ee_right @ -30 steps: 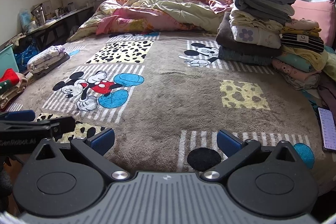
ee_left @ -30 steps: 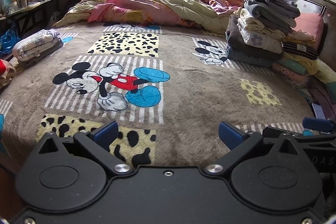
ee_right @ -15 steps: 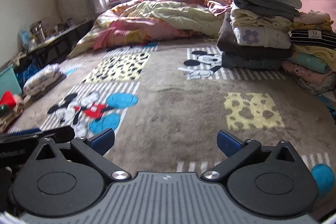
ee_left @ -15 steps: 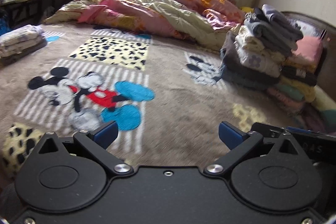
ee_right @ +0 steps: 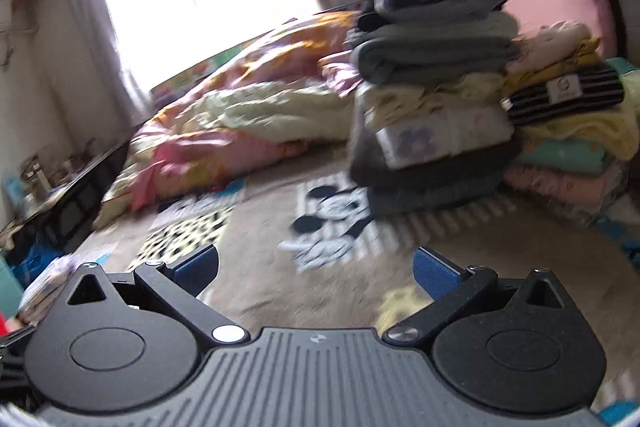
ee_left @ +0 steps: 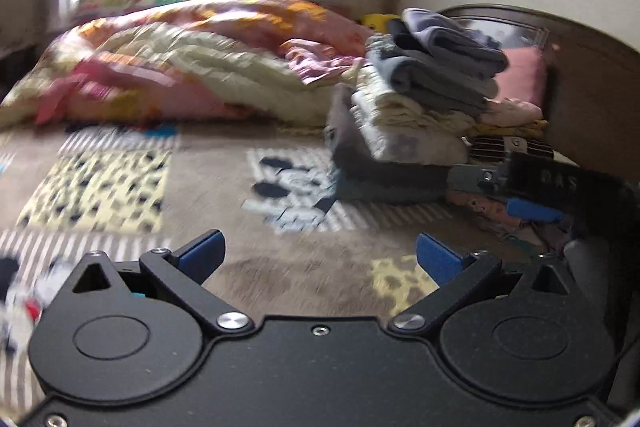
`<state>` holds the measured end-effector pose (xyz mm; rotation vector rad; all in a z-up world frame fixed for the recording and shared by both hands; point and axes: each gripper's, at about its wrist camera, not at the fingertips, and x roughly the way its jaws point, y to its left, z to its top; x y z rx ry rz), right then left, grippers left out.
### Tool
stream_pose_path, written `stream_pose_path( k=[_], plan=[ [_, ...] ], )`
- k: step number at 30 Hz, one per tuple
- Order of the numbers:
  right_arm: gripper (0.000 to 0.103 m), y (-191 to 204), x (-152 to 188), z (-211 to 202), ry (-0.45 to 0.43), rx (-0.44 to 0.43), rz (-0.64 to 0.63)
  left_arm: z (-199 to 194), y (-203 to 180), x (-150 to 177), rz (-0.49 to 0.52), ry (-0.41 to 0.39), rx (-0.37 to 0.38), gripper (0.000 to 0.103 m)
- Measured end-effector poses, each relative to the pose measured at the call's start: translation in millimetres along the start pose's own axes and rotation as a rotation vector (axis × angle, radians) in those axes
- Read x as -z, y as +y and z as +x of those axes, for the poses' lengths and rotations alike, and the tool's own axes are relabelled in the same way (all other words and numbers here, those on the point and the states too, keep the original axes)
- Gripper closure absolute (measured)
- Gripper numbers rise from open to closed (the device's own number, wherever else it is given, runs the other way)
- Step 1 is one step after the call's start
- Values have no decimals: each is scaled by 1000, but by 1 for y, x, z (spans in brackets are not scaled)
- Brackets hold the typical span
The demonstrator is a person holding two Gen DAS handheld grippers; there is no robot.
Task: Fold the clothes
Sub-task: 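Reach the left gripper into the clothes stack and grasp the lavender garment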
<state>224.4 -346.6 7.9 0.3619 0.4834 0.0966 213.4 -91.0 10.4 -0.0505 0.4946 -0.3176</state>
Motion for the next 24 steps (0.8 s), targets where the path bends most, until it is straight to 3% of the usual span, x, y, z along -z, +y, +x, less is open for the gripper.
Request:
stream_pose_path(
  k=[5,8,14,18,20,24],
  plan=[
    [0,-32,-41,22,-21,66,-23,34,-23,-26,62,-44,87,0],
    [0,-50,-56,26,-86,113,-63,54,-37,-48,106,-100,98,0],
    [0,-115,-62,33,-170,201,45,105,-67,-99,201,-207,119,5],
    [0,-159,-61,37,-201,245,163,142,-90,-134,249,-245,144,27],
    [0,-171,-59,41,-196,268,184,159,-101,-149,266,-259,153,29],
    [0,-183,-54,50,-208,314,222,192,-127,-174,317,-274,169,41]
  ],
)
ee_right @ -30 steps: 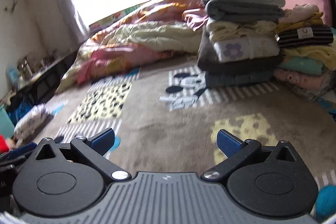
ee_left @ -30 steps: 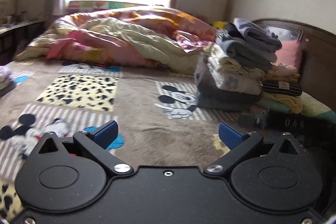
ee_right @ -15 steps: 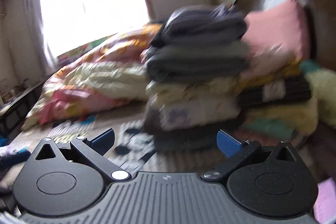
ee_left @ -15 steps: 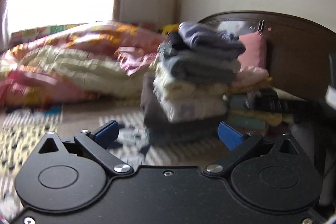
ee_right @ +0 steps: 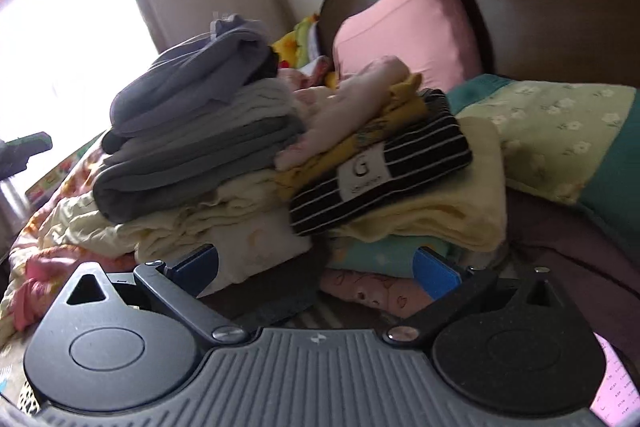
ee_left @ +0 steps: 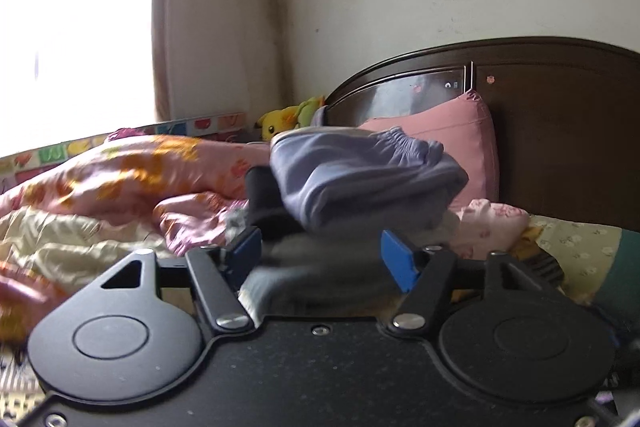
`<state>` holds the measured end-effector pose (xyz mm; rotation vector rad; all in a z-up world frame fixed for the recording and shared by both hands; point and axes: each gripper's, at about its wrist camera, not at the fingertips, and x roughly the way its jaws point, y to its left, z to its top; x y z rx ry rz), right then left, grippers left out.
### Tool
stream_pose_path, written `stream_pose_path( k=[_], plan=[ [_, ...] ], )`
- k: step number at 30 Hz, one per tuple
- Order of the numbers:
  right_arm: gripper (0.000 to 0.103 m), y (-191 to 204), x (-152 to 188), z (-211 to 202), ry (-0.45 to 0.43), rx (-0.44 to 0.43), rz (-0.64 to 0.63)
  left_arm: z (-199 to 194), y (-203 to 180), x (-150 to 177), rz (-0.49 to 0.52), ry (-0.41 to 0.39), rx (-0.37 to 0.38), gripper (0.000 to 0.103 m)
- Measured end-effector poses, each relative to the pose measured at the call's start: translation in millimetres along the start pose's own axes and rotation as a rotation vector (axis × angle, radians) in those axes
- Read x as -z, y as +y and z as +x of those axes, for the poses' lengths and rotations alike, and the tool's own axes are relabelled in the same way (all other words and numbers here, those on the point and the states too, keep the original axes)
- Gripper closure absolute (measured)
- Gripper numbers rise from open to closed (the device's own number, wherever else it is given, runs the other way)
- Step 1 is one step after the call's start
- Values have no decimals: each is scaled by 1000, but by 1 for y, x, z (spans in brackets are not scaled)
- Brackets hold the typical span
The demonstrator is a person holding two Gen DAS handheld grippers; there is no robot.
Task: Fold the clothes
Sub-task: 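Reach the left gripper into the clothes stack and grasp the lavender garment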
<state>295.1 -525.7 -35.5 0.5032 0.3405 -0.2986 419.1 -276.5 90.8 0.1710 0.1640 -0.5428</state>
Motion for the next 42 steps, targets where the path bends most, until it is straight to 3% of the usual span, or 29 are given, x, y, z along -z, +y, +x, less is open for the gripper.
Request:
stream_pose_path(
  k=[8,10,11,12,13,20,25,30,32,34,37,39,42],
  plan=[
    [0,8,1,7,4,-55,-25,65,-13,-13,71,31,-37,65],
    [0,9,1,8,12,-62,-22,71,-15,-13,84,34,-56,73],
    [0,9,1,9,15,-64,-22,70,-16,-14,87,25,-76,89],
    [0,9,1,9,18,-65,-22,69,-16,-15,90,16,-95,96],
    [0,9,1,9,20,-65,-21,67,-16,-17,93,5,-112,97],
    [0,8,-2,7,15,-81,6,-2,-2,-52,117,-129,-167,103],
    [0,14,-7,-1,0,-96,6,-78,23,-87,109,-275,-296,103],
    [0,24,-9,-11,-14,-130,-4,-126,45,-103,234,-164,-352,103],
    [0,31,-9,-15,-21,-149,-17,-146,65,-101,208,-81,-361,103],
    [0,39,-9,-18,-24,-165,-30,-175,92,-98,119,-34,-384,103],
    [0,50,-8,-20,-15,-200,-46,-199,111,-72,200,116,-459,103],
    [0,58,-7,-23,-15,-222,-58,-228,135,-58,78,145,-480,103],
    [0,71,-6,-28,-12,-258,-81,-253,138,-27,120,218,-506,103]
  ],
)
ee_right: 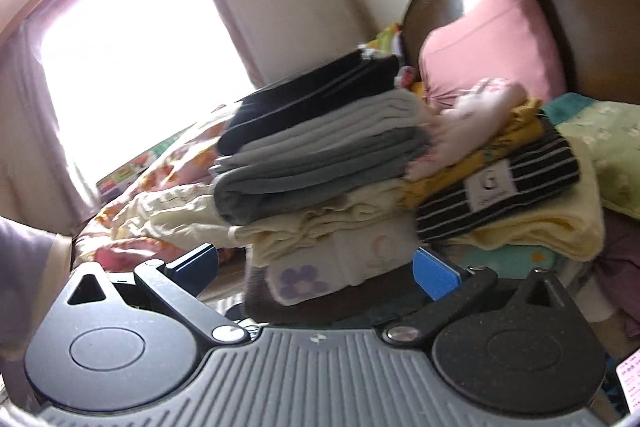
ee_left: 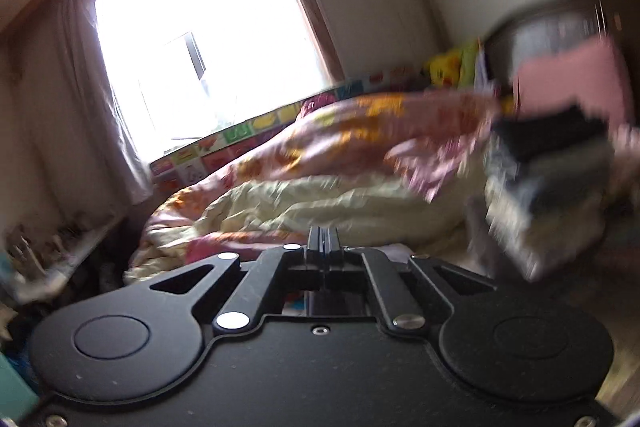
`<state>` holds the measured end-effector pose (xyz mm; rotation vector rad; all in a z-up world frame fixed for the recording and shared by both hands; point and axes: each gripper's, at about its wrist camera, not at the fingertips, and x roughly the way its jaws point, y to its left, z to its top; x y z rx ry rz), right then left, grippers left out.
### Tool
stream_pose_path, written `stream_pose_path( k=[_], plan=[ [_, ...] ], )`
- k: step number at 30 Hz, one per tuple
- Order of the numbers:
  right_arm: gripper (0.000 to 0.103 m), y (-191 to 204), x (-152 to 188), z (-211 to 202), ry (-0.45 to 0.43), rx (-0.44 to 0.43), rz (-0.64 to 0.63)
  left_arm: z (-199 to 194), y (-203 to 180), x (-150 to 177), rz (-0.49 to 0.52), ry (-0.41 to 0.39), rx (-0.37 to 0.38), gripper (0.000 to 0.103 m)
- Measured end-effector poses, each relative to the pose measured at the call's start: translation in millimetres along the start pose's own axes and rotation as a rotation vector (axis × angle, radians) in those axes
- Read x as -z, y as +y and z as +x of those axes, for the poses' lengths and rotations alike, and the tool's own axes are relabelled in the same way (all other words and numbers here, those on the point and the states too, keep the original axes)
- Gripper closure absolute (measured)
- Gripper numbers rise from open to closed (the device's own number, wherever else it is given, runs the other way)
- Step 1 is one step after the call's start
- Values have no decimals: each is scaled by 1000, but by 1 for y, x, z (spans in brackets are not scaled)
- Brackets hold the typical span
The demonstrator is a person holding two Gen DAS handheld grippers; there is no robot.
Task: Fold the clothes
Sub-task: 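Reach the left gripper into the clothes stack and grasp the lavender garment, then pull the lavender garment off the stack and drop it on the bed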
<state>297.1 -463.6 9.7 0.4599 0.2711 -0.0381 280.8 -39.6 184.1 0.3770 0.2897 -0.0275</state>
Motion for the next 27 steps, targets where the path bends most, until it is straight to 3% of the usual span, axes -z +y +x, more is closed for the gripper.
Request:
stream_pose_path(
  k=[3,6,7,9,10,16,20,27],
  plan=[
    [0,14,0,-2,4,-32,-20,-9,16,16,-114,6,27,103],
    [0,29,1,-5,9,-64,-43,9,18,36,-73,151,-21,100],
    [0,34,1,-6,10,-74,-52,7,23,44,-98,167,-27,92],
    [0,44,2,-9,14,-103,-75,3,33,61,-140,193,-40,56],
    [0,48,2,-11,12,-116,-85,-5,33,67,-130,184,-55,51],
    [0,67,3,-13,12,-196,-88,-32,30,107,-169,223,-39,44],
    [0,79,9,-6,38,-305,-54,-49,29,131,-212,256,-38,41],
    [0,124,44,17,198,-441,-101,-62,30,172,-327,277,-4,31]
  ],
)
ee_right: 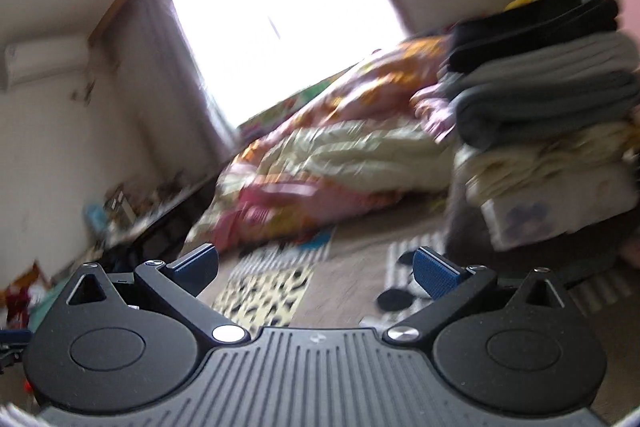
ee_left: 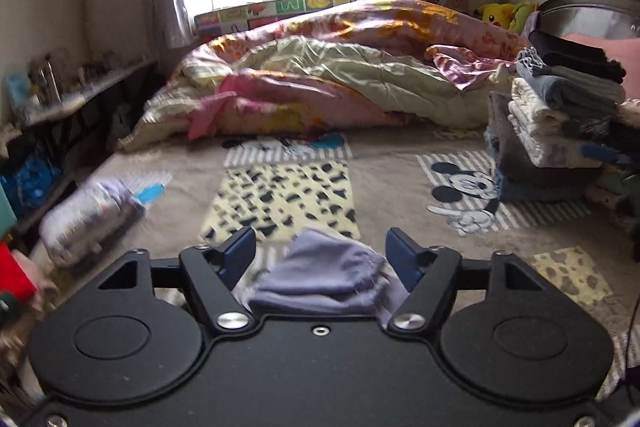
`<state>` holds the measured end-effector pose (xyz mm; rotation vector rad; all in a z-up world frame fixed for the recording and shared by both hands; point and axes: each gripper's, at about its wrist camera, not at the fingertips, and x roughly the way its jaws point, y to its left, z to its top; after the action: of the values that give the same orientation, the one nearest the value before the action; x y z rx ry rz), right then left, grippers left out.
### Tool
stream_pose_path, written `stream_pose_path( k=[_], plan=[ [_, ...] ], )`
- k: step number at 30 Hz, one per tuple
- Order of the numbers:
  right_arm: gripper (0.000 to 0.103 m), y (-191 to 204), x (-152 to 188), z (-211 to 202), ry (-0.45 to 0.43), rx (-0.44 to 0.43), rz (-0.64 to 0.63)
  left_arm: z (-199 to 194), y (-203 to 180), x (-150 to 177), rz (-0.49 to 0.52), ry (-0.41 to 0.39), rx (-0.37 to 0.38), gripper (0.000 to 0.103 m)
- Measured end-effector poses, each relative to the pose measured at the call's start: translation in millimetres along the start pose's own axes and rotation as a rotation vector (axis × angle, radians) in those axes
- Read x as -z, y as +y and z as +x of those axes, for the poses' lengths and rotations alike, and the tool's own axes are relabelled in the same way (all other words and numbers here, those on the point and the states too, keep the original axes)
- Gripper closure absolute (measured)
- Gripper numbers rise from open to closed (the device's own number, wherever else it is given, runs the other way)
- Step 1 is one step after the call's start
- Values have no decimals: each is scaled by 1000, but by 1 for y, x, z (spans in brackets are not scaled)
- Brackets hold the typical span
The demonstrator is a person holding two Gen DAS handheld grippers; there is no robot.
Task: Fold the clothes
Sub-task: 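Pull the lavender garment off the stack and drop it on the bed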
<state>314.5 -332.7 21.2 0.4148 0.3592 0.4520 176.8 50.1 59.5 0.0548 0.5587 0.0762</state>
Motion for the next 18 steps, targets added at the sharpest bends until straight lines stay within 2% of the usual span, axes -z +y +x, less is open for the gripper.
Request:
stream_pose_path(
  k=[3,6,8,10,14,18],
  plan=[
    [0,27,19,19,117,-7,-83,16,5,18,-51,28,50,31],
    [0,53,41,39,232,28,-169,35,10,34,-85,50,108,30],
    [0,75,54,52,289,57,-241,46,13,47,-90,73,115,27],
    [0,95,69,63,351,51,-321,57,15,60,-67,96,130,25],
    [0,128,98,83,420,32,-440,85,24,81,-4,111,133,24],
    [0,138,123,112,481,20,-454,115,40,91,10,96,155,24]
  ],
)
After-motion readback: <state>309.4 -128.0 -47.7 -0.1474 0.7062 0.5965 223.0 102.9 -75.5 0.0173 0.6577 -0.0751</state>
